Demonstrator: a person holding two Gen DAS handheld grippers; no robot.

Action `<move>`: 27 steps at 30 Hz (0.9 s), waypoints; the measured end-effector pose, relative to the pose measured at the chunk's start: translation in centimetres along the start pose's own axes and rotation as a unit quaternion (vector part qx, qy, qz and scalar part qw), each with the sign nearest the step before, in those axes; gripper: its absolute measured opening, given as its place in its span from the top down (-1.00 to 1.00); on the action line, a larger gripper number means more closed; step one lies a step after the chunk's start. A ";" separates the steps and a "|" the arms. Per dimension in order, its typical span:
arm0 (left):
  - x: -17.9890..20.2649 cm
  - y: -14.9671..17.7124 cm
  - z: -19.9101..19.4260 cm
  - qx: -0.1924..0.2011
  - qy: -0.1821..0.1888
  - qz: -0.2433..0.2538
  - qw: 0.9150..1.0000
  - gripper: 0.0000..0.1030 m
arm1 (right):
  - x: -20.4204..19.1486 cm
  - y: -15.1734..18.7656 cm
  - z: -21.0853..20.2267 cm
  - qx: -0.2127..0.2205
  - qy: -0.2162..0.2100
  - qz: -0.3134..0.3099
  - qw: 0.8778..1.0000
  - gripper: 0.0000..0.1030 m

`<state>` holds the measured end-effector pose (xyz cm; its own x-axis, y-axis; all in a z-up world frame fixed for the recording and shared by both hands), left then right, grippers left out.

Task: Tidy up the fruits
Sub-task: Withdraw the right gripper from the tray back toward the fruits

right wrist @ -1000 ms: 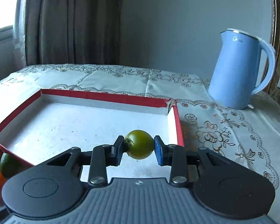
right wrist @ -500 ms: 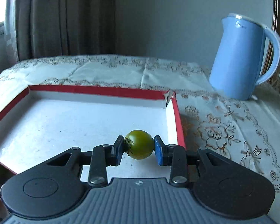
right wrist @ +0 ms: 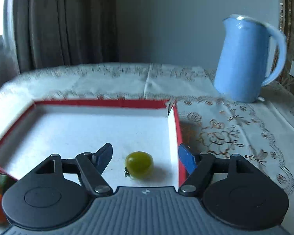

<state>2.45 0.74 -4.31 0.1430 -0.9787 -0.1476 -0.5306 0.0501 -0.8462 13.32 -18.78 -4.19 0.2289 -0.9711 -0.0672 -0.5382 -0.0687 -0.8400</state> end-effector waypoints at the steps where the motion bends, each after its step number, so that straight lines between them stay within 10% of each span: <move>1: 0.0 0.0 0.0 -0.001 -0.001 0.000 1.000 -1.00 | -0.2 0.2 -1.1 0.010 -0.006 -0.003 1.000 -0.53; 14: -0.6 0.1 -0.4 0.001 -0.016 -0.015 1.000 -1.00 | -4.1 10.9 -9.6 0.001 -0.054 -0.103 0.993 -0.53; 27: -4.0 -1.0 -1.6 -0.011 -0.036 -0.069 0.997 -1.00 | -4.9 10.5 -7.4 -0.005 -0.087 -0.091 0.992 -0.53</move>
<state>1.08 4.32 -2.04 0.2755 -0.9588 -0.0685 -0.5195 -0.0885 -0.8499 0.60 -16.46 -8.72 0.4595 -0.8881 -0.0077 -0.4831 -0.2427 -0.8412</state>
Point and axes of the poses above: each gripper's, at about its wrist camera, not at the fingertips, and z roughly the way its jaws point, x to its right, y to its underside, the point moved 3 cm from there along z, roughly the way its jaws point, and after that the axes turned 14 degrees about -y, right-handed, at the moved point
